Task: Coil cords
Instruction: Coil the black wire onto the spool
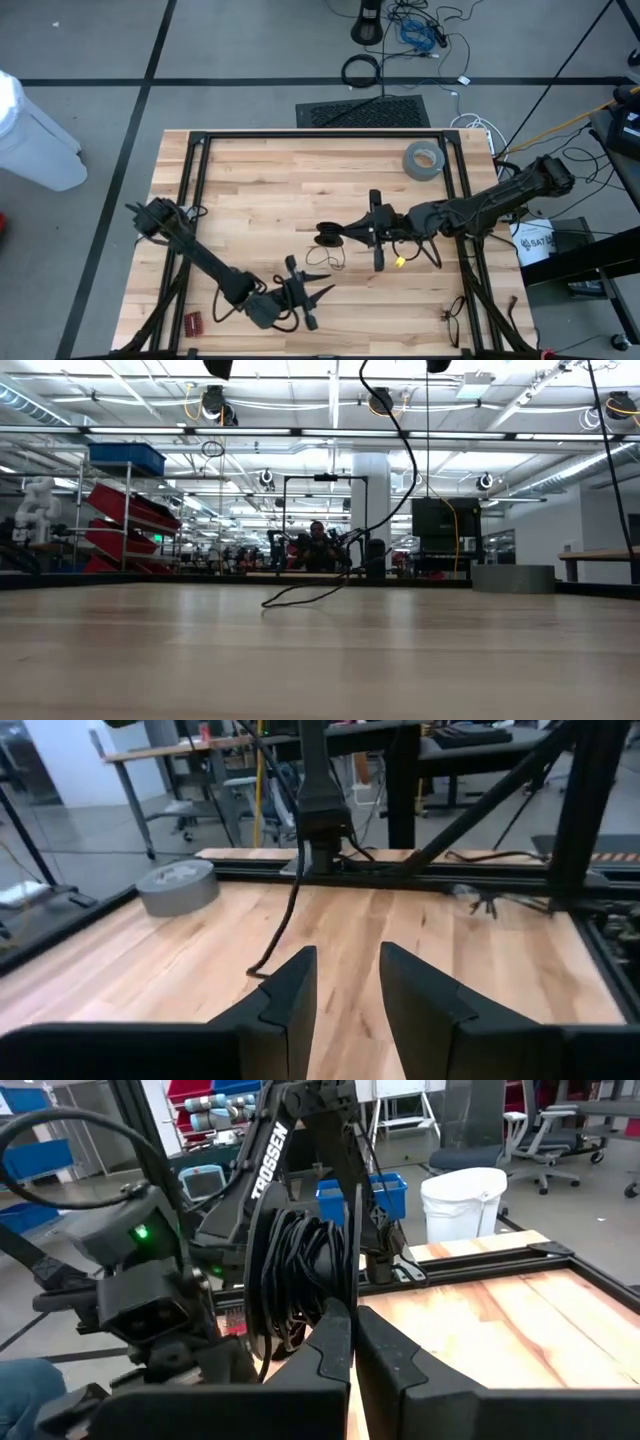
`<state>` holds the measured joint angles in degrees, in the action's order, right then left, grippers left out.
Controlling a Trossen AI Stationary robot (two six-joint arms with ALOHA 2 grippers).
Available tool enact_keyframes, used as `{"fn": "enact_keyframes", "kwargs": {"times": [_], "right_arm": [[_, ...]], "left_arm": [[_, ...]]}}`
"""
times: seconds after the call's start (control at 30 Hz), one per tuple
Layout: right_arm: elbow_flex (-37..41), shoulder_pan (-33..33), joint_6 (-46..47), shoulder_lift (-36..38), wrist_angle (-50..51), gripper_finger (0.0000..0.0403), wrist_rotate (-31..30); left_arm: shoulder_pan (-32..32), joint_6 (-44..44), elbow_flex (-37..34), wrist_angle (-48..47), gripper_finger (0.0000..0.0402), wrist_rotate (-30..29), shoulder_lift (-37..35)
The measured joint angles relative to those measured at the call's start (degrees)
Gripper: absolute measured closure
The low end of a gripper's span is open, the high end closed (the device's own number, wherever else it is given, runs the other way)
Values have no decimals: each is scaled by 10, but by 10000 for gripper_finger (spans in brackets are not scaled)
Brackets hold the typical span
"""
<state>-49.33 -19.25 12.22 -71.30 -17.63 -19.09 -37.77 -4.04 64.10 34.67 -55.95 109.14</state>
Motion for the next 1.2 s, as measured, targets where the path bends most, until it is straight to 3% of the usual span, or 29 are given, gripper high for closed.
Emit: {"fn": "enact_keyframes", "kwargs": {"times": [0.2, 0.4, 0.73, 0.9, 1.2], "right_arm": [[0, -8, -6, 12, 13, 403, 0], [0, -12, -16, 32, 13, 403, -2], [0, -15, -45, 52, 12, 403, -3], [0, -15, -48, 53, 12, 403, -3], [0, -15, -48, 53, 12, 403, -3]], "left_arm": [[-6, 44, 0, 22, 283, -27, -18], [4, 35, -2, 42, 283, 30, -22], [24, 104, -27, 109, 283, 36, -22], [51, 106, -27, 111, 283, 91, -22], [78, 123, -27, 108, 283, 140, -22]]}}
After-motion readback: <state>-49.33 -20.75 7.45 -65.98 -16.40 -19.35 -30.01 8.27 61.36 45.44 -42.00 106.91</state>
